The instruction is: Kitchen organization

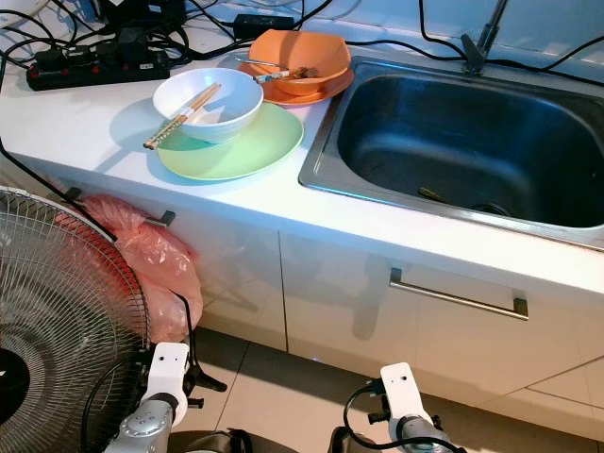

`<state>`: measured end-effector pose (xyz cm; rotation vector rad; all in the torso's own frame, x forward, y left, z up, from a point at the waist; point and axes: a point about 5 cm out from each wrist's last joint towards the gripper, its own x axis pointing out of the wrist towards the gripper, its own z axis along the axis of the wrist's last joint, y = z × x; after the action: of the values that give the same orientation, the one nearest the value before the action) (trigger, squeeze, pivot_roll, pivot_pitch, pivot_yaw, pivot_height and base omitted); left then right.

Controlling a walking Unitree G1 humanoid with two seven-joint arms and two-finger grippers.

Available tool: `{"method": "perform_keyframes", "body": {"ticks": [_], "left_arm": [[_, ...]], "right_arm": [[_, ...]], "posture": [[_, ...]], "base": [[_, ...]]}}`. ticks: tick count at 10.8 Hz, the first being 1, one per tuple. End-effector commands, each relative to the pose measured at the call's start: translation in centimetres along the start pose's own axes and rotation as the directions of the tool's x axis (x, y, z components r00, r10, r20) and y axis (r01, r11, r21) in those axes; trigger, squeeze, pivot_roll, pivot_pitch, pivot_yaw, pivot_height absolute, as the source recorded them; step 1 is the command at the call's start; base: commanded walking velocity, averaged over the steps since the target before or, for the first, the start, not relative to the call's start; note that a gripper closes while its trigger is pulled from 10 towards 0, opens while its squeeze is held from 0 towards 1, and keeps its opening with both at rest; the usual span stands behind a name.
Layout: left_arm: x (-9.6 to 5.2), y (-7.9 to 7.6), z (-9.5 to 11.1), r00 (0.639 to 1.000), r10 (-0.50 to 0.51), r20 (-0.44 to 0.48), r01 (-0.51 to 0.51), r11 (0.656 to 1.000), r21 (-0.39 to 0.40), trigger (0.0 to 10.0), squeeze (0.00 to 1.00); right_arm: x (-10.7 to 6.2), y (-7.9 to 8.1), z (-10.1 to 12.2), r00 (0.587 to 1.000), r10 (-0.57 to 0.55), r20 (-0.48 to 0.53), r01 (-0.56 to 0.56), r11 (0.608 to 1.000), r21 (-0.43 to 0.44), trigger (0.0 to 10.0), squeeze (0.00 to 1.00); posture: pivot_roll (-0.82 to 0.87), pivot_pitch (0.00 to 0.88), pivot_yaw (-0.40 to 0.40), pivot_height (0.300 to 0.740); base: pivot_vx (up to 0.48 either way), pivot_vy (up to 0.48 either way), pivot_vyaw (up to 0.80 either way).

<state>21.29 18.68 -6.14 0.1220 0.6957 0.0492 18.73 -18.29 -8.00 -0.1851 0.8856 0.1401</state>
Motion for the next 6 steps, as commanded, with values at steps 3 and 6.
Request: {"method": "perform_keyframes", "body": {"ticks": [3,6], "left_arm": [[-0.02,-0.01,-0.16,1.0,-0.003,-0.008,0.003,1.0,0.011,10.0,0.0],[-0.02,0.03,-0.13,1.0,-0.001,-0.006,0.001,1.0,0.009,10.0,0.0]], "right_arm": [[-0.17,0.02,-0.78,1.0,0.001,-0.025,0.0,1.0,0.009,10.0,0.0],[-0.17,0.02,-0.79,1.0,0.001,-0.025,-0.001,1.0,0.007,10.0,0.0]], "posture": [[0.0,0.137,-0.017,0.74],[0.01,0.138,-0.017,0.74]], "base": [[0.0,0.0,0.0],[0.0,0.0,0.0]]}}
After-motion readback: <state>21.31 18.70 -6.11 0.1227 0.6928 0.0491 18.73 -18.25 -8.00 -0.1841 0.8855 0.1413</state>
